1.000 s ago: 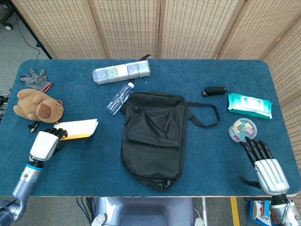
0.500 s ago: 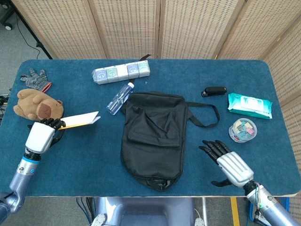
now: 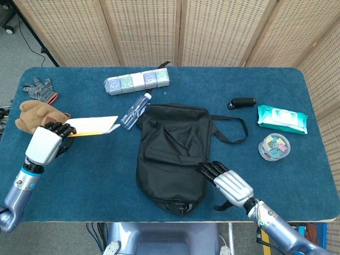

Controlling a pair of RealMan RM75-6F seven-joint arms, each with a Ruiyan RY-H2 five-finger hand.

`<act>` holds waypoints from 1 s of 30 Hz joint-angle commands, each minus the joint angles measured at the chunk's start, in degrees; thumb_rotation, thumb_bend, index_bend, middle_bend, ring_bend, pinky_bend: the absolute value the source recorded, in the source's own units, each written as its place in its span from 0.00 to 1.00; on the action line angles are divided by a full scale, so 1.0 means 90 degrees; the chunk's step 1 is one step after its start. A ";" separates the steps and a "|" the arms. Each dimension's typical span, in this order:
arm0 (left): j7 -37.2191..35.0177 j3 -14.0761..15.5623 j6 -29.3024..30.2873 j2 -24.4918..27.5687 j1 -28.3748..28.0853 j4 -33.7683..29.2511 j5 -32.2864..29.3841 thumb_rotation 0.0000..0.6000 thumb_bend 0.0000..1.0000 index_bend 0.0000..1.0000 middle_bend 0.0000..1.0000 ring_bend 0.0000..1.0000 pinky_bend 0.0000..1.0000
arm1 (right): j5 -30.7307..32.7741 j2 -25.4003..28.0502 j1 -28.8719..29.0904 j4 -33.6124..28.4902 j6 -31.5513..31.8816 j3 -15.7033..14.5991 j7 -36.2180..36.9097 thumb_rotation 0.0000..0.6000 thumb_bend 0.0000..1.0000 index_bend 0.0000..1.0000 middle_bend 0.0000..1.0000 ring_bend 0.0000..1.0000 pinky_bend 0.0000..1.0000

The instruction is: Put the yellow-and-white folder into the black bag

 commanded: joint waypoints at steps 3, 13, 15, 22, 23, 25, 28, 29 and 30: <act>0.0638 0.0009 -0.0260 0.0948 -0.0179 -0.1501 0.0168 1.00 0.43 0.83 0.64 0.59 0.72 | 0.0800 -0.0676 0.0371 -0.0067 -0.0179 0.0215 -0.0584 1.00 0.00 0.00 0.00 0.00 0.00; 0.1031 -0.0010 -0.0361 0.1319 -0.0124 -0.2156 0.0186 1.00 0.43 0.83 0.64 0.59 0.72 | 0.1488 -0.1703 0.0620 0.0343 0.0071 0.0161 -0.1319 1.00 0.00 0.00 0.00 0.00 0.00; 0.1042 -0.0016 -0.0370 0.1328 -0.0119 -0.2160 0.0191 1.00 0.43 0.83 0.64 0.59 0.72 | 0.1541 -0.1910 0.0635 0.0453 0.0129 0.0132 -0.1360 1.00 0.00 0.00 0.00 0.00 0.00; 0.0991 -0.0020 -0.0384 0.1271 -0.0098 -0.2140 0.0215 1.00 0.43 0.83 0.64 0.59 0.72 | 0.1501 -0.2536 0.0717 0.0868 0.0395 0.0126 -0.1565 1.00 0.00 0.00 0.00 0.00 0.00; 0.0980 -0.0018 -0.0377 0.1255 -0.0093 -0.2132 0.0226 1.00 0.43 0.83 0.64 0.59 0.72 | 0.1478 -0.2631 0.0724 0.0937 0.0439 0.0119 -0.1592 1.00 0.00 0.00 0.00 0.00 0.00; 0.0970 -0.0012 -0.0364 0.1227 -0.0085 -0.2117 0.0249 1.00 0.43 0.83 0.64 0.59 0.72 | 0.1442 -0.2793 0.0744 0.1070 0.0477 0.0096 -0.1623 1.00 0.00 0.00 0.00 0.00 0.00; 0.0969 -0.0004 -0.0352 0.1201 -0.0074 -0.2089 0.0280 1.00 0.43 0.83 0.64 0.59 0.72 | 0.1351 -0.3026 0.0780 0.1335 0.0526 0.0052 -0.1694 1.00 0.00 0.00 0.00 0.00 0.00; 0.0961 -0.0008 -0.0347 0.1195 -0.0070 -0.2086 0.0282 1.00 0.43 0.83 0.64 0.59 0.72 | 0.1313 -0.3112 0.0794 0.1454 0.0547 0.0037 -0.1728 1.00 0.00 0.00 0.00 0.00 0.00; 0.0959 -0.0013 -0.0339 0.1192 -0.0065 -0.2082 0.0285 1.00 0.43 0.83 0.64 0.59 0.72 | 0.1288 -0.3187 0.0803 0.1555 0.0563 0.0024 -0.1742 1.00 0.00 0.00 0.00 0.00 0.00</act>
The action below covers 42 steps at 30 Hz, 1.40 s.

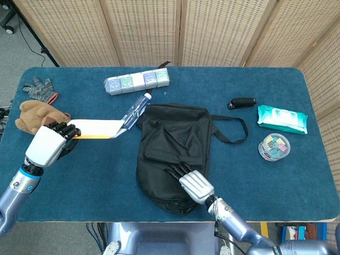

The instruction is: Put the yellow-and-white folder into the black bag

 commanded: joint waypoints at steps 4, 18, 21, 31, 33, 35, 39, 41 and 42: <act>-0.0021 -0.0013 0.0018 0.0002 0.0026 0.0018 0.0003 1.00 0.43 0.83 0.64 0.59 0.72 | -0.0117 -0.0399 0.0058 0.0512 0.0085 -0.0100 -0.0098 1.00 0.00 0.00 0.00 0.00 0.00; -0.0116 -0.0042 0.0002 -0.0040 0.0053 0.0140 -0.0004 1.00 0.43 0.83 0.64 0.59 0.72 | -0.0422 -0.0958 -0.0052 0.1442 0.0651 -0.0127 -0.0250 1.00 0.47 0.21 0.22 0.16 0.35; -0.0147 -0.0028 0.0002 -0.0070 0.0064 0.0203 0.0007 1.00 0.43 0.83 0.64 0.59 0.72 | -0.0491 -0.0978 -0.0099 0.1538 0.0741 -0.0126 -0.0149 1.00 0.64 0.31 0.32 0.26 0.49; -0.0422 0.0026 0.0220 -0.0304 0.0113 0.0605 0.0153 1.00 0.43 0.83 0.64 0.59 0.72 | -0.0477 -0.0684 -0.0158 0.1346 0.0654 -0.0006 0.0573 1.00 0.80 0.53 0.48 0.41 0.58; -0.0549 0.0043 0.0320 -0.0377 0.0126 0.0751 0.0208 1.00 0.43 0.83 0.64 0.59 0.72 | -0.0393 -0.0560 -0.0138 0.1238 0.0577 0.0095 0.0783 1.00 0.80 0.54 0.49 0.42 0.58; -0.0713 0.0069 0.0446 -0.0455 0.0147 0.0918 0.0275 1.00 0.43 0.83 0.64 0.59 0.72 | -0.0251 -0.0411 -0.0117 0.1126 0.0488 0.0233 0.1016 1.00 0.80 0.55 0.50 0.42 0.58; -0.1010 0.0101 0.0724 -0.0633 0.0190 0.1304 0.0387 1.00 0.43 0.83 0.64 0.59 0.72 | 0.0127 -0.0101 -0.0055 0.0867 0.0218 0.0526 0.1524 1.00 0.81 0.55 0.50 0.42 0.58; -0.1157 0.0126 0.0847 -0.0725 0.0215 0.1503 0.0432 1.00 0.43 0.83 0.64 0.59 0.72 | 0.0310 0.0038 -0.0006 0.0778 0.0085 0.0672 0.1713 1.00 0.81 0.55 0.50 0.42 0.58; -0.1239 0.0146 0.0911 -0.0777 0.0232 0.1625 0.0457 1.00 0.43 0.83 0.64 0.59 0.72 | 0.0411 0.0119 0.0032 0.0738 0.0014 0.0764 0.1794 1.00 0.81 0.55 0.50 0.42 0.58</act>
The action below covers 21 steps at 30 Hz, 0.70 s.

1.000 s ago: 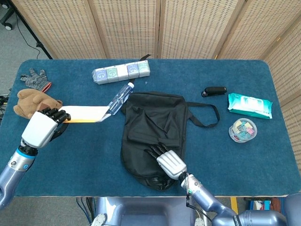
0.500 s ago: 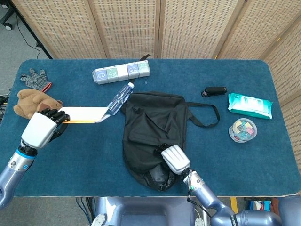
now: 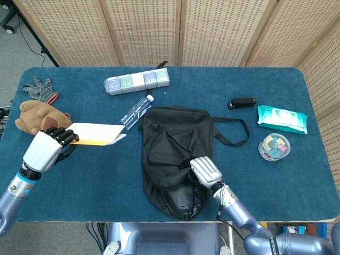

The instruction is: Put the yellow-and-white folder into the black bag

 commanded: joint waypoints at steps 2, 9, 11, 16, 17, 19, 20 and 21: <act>-0.0358 0.0082 0.0305 -0.0238 0.0077 0.0476 0.0131 1.00 0.43 0.83 0.64 0.59 0.72 | 0.0462 0.0368 0.0168 -0.0212 -0.0324 0.0416 0.0362 1.00 0.80 0.55 0.50 0.42 0.58; -0.1076 0.0166 0.0876 -0.0648 0.0122 0.1298 0.0314 1.00 0.43 0.83 0.64 0.59 0.72 | 0.1467 0.0681 0.0496 -0.0183 -0.0812 0.0907 0.0589 1.00 0.81 0.55 0.50 0.42 0.58; -0.1284 0.0170 0.1133 -0.0775 0.0110 0.1517 0.0398 1.00 0.43 0.83 0.64 0.59 0.72 | 0.1742 0.0734 0.0626 -0.0099 -0.0953 0.0975 0.0540 1.00 0.81 0.56 0.50 0.42 0.58; -0.1719 0.0230 0.1827 -0.1087 0.0036 0.1943 0.0682 1.00 0.43 0.83 0.64 0.59 0.72 | 0.2362 0.0739 0.0969 0.0225 -0.1214 0.1089 0.0400 1.00 0.81 0.56 0.50 0.42 0.58; -0.1767 0.0245 0.1942 -0.1127 0.0021 0.1982 0.0738 1.00 0.43 0.83 0.64 0.59 0.72 | 0.2461 0.0732 0.1021 0.0286 -0.1247 0.1111 0.0394 1.00 0.81 0.56 0.50 0.42 0.58; -0.1890 0.0283 0.2276 -0.1237 -0.0033 0.2051 0.0896 1.00 0.43 0.83 0.64 0.59 0.72 | 0.2754 0.0747 0.1187 0.0457 -0.1393 0.1163 0.0362 1.00 0.81 0.56 0.50 0.42 0.58; -0.1909 0.0303 0.2391 -0.1278 -0.0061 0.2081 0.0961 1.00 0.43 0.83 0.64 0.59 0.72 | 0.2877 0.0766 0.1267 0.0531 -0.1453 0.1180 0.0332 1.00 0.81 0.56 0.50 0.42 0.58; -0.1911 0.0318 0.2450 -0.1302 -0.0080 0.2098 0.1001 1.00 0.43 0.83 0.64 0.59 0.72 | 0.2950 0.0777 0.1316 0.0573 -0.1482 0.1187 0.0311 1.00 0.81 0.56 0.50 0.42 0.57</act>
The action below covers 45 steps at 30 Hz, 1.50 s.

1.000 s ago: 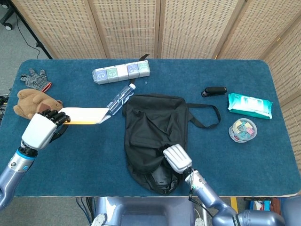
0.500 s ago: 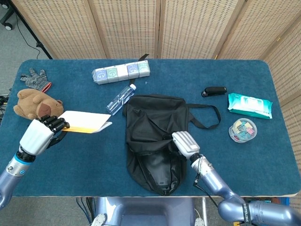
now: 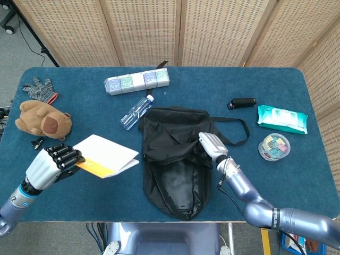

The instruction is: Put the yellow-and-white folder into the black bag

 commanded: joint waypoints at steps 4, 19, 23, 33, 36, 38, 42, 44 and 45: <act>-0.0068 0.0227 0.0503 -0.0317 -0.0271 0.0162 0.0544 1.00 0.43 0.83 0.64 0.59 0.72 | 0.0729 0.0177 0.0489 0.0336 -0.0437 0.0187 -0.0084 1.00 0.81 0.56 0.50 0.42 0.57; 0.0657 0.0568 0.0724 -0.1546 -0.1465 0.1132 0.1605 1.00 0.43 0.83 0.64 0.59 0.72 | 0.1313 0.0689 0.1159 0.0091 -0.1197 0.0052 -0.0012 1.00 0.81 0.56 0.51 0.42 0.57; 0.0749 0.0667 0.0628 -0.1849 -0.1785 0.1488 0.1739 1.00 0.43 0.83 0.65 0.59 0.72 | 0.1336 0.0820 0.1242 0.0068 -0.1337 -0.0012 0.0071 1.00 0.81 0.56 0.51 0.42 0.57; 0.0809 0.0715 -0.0004 -0.2562 -0.2520 0.2158 0.1603 1.00 0.43 0.83 0.65 0.58 0.72 | 0.1271 0.1151 0.1256 0.0046 -0.1789 -0.0040 0.0561 1.00 0.81 0.56 0.51 0.42 0.57; 0.0734 0.0748 -0.0207 -0.2775 -0.2700 0.2414 0.1521 1.00 0.43 0.83 0.65 0.57 0.72 | 0.1179 0.1260 0.1234 0.0050 -0.2003 -0.0008 0.0763 1.00 0.81 0.56 0.51 0.42 0.57; 0.0721 0.0780 -0.0337 -0.2899 -0.2819 0.2587 0.1484 1.00 0.43 0.83 0.65 0.57 0.72 | 0.1109 0.1330 0.1212 0.0061 -0.2124 0.0013 0.0884 1.00 0.81 0.56 0.51 0.42 0.57; 0.0719 0.0860 -0.0606 -0.3077 -0.3038 0.2970 0.1394 1.00 0.43 0.83 0.65 0.57 0.72 | 0.0957 0.1505 0.1154 0.0065 -0.2375 0.0063 0.1140 1.00 0.81 0.56 0.51 0.42 0.57; 0.0702 0.0893 -0.0790 -0.3125 -0.3142 0.3138 0.1339 1.00 0.43 0.83 0.64 0.57 0.72 | 0.0879 0.1591 0.1120 0.0065 -0.2476 0.0086 0.1246 1.00 0.81 0.56 0.51 0.42 0.57; 0.0684 0.0908 -0.0854 -0.3141 -0.3176 0.3188 0.1317 1.00 0.43 0.83 0.65 0.57 0.72 | 0.0848 0.1617 0.1106 0.0064 -0.2510 0.0097 0.1290 1.00 0.81 0.56 0.51 0.42 0.57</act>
